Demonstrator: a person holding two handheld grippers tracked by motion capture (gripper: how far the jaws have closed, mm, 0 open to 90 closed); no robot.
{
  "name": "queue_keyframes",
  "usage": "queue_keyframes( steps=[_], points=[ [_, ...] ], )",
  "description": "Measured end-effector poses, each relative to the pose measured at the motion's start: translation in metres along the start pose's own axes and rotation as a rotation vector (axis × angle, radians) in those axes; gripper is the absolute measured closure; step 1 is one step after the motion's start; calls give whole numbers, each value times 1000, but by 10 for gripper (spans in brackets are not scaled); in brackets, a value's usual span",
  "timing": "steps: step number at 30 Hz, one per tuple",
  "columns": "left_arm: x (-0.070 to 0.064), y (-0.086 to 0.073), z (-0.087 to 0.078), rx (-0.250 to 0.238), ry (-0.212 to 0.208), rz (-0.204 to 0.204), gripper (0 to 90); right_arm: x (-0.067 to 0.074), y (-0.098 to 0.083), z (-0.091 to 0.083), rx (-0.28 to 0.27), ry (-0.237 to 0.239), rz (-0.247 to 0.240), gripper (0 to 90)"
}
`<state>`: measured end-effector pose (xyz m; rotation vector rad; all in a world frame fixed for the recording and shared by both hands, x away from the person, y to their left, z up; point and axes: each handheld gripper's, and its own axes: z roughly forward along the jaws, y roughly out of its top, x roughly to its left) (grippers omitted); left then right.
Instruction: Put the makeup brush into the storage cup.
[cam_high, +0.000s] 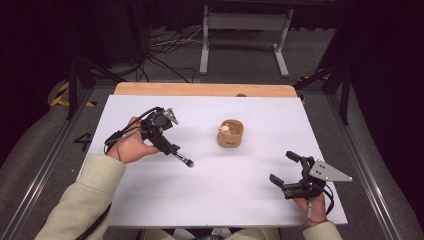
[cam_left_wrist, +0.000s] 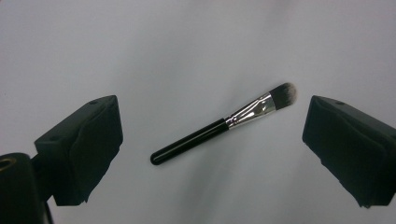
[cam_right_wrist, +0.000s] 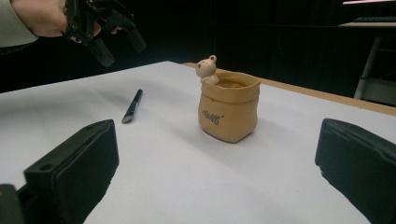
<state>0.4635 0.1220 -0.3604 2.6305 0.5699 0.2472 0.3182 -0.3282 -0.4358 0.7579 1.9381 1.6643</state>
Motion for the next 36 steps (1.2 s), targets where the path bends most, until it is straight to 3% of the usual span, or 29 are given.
queue_keyframes(
  steps=[6,13,16,20,22,27,36],
  points=[
    [0,5,10,52,0,18,58,0,0,-1,-4,2,8,0],
    [5,6,20,94,0,-5,60,2,1,0,-3,15,-6,0],
    [5,6,23,104,10,9,63,1,0,0,-3,13,2,0],
    [4,5,25,80,35,37,69,1,0,1,0,20,2,0],
    [4,5,27,72,21,37,70,2,0,1,1,21,1,0],
    [2,4,36,119,3,62,74,2,-1,1,0,25,4,0],
    [4,0,44,145,-3,47,79,2,-1,2,6,32,7,0]
  ],
)
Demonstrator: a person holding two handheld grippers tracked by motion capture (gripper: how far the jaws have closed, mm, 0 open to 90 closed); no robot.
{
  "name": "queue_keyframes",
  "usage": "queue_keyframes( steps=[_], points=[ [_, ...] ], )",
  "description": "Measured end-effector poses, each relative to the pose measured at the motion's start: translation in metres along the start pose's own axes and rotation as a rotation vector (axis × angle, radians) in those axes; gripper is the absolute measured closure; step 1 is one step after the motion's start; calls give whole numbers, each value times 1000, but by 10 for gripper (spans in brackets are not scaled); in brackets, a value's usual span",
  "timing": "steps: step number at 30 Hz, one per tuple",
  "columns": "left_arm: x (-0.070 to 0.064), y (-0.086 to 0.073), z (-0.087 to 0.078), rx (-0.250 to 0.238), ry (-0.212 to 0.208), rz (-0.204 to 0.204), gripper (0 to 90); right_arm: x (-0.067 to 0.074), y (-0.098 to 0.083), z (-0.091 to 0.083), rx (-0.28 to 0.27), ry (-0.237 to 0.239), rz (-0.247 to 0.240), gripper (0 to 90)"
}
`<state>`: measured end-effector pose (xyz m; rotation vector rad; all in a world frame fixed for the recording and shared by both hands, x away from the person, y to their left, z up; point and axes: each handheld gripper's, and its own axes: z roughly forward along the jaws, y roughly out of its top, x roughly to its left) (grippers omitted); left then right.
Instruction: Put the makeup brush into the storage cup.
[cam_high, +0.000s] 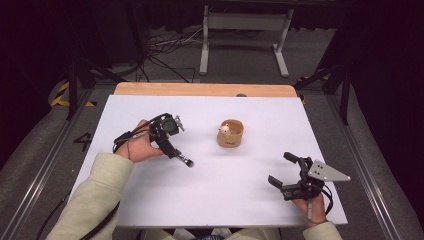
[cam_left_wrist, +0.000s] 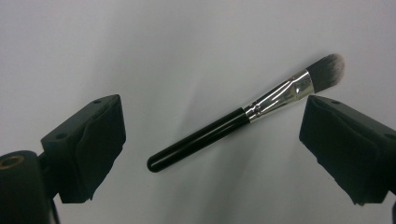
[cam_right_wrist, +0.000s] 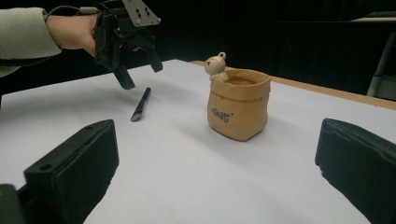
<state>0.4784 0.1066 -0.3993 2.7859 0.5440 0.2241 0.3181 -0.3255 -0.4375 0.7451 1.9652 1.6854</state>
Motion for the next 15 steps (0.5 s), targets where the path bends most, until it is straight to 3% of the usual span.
queue_keyframes(
  steps=[15],
  points=[
    [-2,-3,18,49,-27,3,94,0,-1,1,5,11,6,0]
  ],
)
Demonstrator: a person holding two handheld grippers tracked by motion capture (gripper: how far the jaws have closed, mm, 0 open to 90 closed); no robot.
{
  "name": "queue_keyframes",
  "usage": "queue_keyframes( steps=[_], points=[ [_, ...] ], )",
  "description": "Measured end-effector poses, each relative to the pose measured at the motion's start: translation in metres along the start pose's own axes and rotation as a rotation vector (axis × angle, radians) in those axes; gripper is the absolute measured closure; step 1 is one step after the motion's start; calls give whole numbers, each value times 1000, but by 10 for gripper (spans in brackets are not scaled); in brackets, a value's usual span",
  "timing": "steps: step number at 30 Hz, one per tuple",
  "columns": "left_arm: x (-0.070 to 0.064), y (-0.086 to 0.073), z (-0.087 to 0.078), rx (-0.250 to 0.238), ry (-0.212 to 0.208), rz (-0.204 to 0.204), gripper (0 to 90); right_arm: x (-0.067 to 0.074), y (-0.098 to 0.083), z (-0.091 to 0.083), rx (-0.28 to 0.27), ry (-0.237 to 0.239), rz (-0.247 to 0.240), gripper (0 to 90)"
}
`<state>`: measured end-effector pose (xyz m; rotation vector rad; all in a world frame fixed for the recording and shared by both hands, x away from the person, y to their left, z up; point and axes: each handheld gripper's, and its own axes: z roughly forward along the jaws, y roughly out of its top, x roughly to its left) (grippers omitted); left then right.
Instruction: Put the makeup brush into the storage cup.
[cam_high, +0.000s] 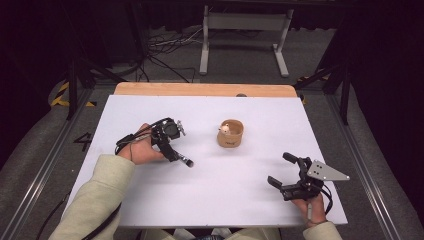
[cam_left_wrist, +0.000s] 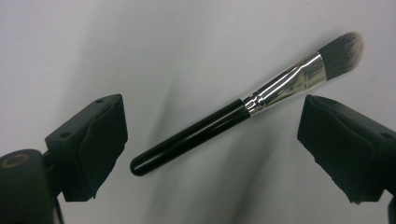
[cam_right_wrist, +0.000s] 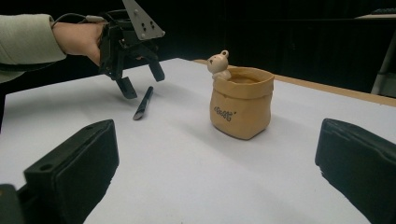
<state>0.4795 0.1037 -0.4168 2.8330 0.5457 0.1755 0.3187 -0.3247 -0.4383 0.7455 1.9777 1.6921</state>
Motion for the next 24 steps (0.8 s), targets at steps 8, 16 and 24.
queue_keyframes(
  steps=[8,16,24],
  points=[
    [-1,0,7,18,-1,15,92,1,0,0,1,1,2,0],
    [-6,1,10,57,6,59,156,1,0,0,1,-1,3,0],
    [-6,1,12,63,-12,59,186,1,1,-1,1,-4,-4,0]
  ],
)
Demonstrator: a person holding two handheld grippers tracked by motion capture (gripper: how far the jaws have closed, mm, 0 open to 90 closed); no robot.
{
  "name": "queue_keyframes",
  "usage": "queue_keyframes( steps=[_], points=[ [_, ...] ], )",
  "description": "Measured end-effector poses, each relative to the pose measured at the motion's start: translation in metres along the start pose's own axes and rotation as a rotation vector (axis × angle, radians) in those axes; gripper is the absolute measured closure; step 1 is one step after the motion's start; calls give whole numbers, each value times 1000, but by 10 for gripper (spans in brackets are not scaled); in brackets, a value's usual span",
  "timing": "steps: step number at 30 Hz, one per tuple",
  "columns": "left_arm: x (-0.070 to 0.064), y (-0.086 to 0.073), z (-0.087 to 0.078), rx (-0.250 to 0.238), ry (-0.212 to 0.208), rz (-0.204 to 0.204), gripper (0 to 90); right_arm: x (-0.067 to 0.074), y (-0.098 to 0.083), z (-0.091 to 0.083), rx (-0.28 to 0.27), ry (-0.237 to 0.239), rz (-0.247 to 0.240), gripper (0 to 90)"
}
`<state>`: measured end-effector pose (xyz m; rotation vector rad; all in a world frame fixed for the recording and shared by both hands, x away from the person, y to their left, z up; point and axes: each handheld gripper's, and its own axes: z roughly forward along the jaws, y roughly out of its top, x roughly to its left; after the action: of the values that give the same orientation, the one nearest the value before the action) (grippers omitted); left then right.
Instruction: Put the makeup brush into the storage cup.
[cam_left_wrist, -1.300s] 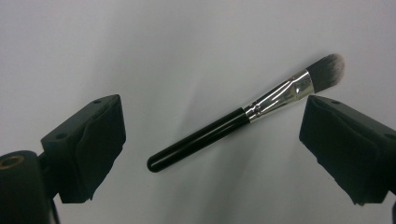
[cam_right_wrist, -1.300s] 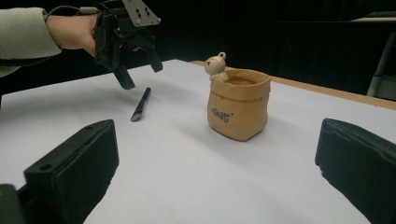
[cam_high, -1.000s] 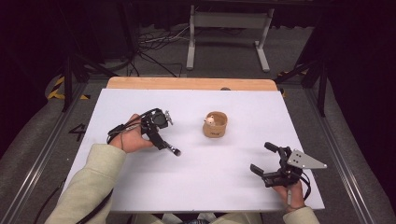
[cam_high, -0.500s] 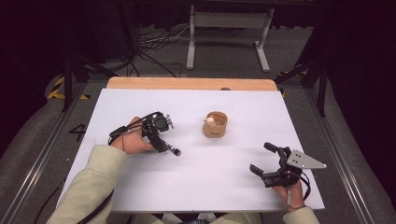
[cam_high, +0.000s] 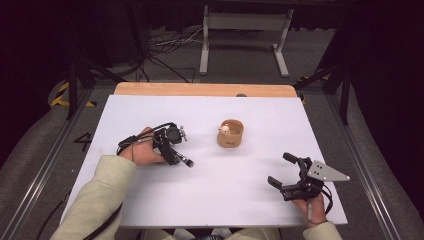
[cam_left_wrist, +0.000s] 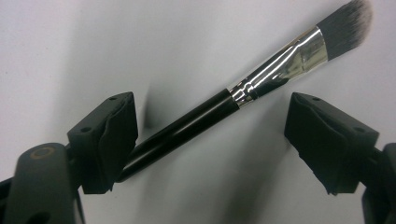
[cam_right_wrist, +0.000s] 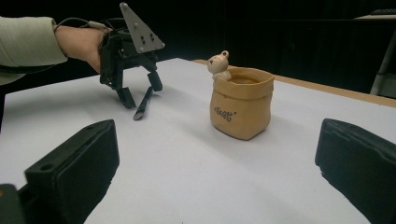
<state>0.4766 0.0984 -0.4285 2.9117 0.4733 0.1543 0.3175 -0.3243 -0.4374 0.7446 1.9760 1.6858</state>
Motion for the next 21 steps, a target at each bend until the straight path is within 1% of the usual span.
queue_keyframes(
  steps=[2,6,10,11,13,15,16,20,21],
  points=[
    [0,0,0,1,1,-5,199,0,0,0,6,-4,-8,0],
    [1,-1,-1,-1,-12,-7,231,1,0,0,7,-6,-13,0],
    [0,0,-2,5,-22,3,266,1,0,1,10,-4,-13,0],
    [0,0,-2,9,-25,11,288,1,0,1,11,-5,-12,0],
    [-1,1,-3,11,-31,10,331,1,0,1,12,-5,-11,0],
    [-2,1,-3,11,-40,20,373,1,0,1,13,-5,-11,0],
    [-2,2,-4,19,-43,21,392,1,0,1,13,-4,-11,0],
    [-3,2,-4,22,-70,28,478,1,0,1,11,-3,-11,0],
    [-3,2,-5,27,-78,39,504,1,0,1,11,-3,-10,0]
  ],
)
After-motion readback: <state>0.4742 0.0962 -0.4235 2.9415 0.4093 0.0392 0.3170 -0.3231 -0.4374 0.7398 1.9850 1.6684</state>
